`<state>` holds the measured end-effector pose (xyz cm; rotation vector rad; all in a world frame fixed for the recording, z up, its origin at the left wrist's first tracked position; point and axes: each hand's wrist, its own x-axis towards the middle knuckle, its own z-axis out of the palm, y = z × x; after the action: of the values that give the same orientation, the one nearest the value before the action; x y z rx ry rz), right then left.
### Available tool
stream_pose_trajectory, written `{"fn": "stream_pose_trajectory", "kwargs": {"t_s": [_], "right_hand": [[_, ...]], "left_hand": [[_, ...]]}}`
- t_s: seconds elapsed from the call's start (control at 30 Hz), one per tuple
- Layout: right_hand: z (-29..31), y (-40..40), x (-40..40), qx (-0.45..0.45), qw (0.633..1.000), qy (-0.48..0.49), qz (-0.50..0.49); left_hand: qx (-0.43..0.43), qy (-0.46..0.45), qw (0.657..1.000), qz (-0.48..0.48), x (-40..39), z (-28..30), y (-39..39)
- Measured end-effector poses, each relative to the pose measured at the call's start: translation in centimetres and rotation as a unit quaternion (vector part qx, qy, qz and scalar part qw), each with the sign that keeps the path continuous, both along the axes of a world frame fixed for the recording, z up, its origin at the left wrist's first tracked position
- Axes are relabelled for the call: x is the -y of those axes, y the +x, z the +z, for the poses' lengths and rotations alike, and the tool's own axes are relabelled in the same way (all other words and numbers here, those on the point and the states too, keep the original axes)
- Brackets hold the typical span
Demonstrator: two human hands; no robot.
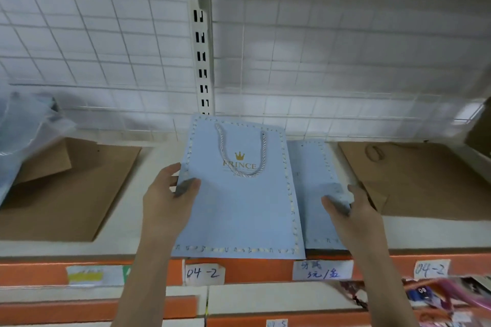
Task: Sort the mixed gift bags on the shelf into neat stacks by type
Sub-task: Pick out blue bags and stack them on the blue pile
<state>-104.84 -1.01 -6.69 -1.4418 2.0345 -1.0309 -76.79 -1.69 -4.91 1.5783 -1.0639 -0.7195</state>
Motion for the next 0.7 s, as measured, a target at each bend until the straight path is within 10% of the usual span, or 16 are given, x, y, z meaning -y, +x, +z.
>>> {"fn": "stream_pose_trajectory", "kwargs": {"t_s": [0.7], "right_hand": [[-1.4, -6.1, 3.0, -0.102, 0.993, 0.058, 0.012]], "left_hand": [[0.039, 0.052, 0.996, -0.062, 5.5, -1.7, -10.8]]}}
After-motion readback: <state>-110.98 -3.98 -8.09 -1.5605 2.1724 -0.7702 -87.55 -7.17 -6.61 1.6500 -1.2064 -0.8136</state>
